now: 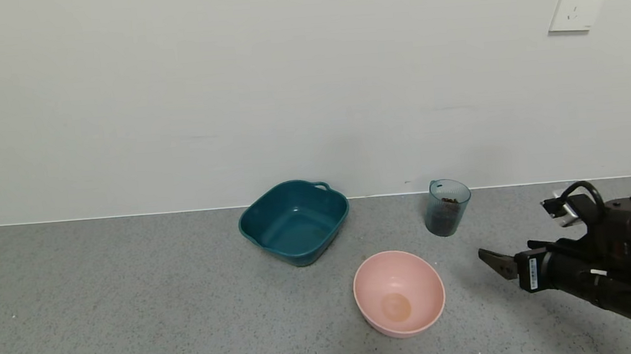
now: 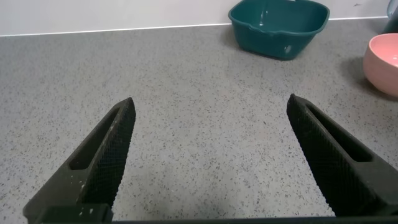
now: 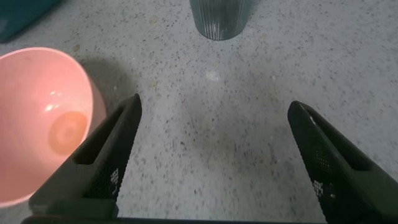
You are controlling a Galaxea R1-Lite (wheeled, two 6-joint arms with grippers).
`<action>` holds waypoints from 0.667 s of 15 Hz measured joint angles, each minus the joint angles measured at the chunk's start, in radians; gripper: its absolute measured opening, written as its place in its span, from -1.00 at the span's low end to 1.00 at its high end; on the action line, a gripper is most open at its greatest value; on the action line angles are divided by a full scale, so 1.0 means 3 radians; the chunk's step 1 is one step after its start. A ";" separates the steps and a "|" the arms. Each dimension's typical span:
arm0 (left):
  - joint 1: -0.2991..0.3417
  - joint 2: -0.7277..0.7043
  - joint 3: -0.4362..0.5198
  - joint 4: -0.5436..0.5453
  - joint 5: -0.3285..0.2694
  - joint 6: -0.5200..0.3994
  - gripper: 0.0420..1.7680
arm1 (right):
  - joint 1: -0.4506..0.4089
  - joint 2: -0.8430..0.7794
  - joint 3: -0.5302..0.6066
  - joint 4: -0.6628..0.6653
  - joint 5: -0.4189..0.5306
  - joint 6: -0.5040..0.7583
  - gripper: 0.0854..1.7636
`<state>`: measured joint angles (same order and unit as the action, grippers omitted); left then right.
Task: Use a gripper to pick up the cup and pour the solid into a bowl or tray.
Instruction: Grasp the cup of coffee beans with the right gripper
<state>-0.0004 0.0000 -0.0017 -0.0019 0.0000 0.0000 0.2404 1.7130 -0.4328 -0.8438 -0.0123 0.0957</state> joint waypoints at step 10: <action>0.0000 0.0000 0.0000 0.0001 0.0000 0.0000 0.98 | -0.0005 0.1355 -0.0414 -0.1162 -0.0136 -0.0209 0.94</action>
<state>-0.0004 0.0000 -0.0017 -0.0017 0.0000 0.0000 0.2389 2.1196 -0.5570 -1.1926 -0.0532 0.0332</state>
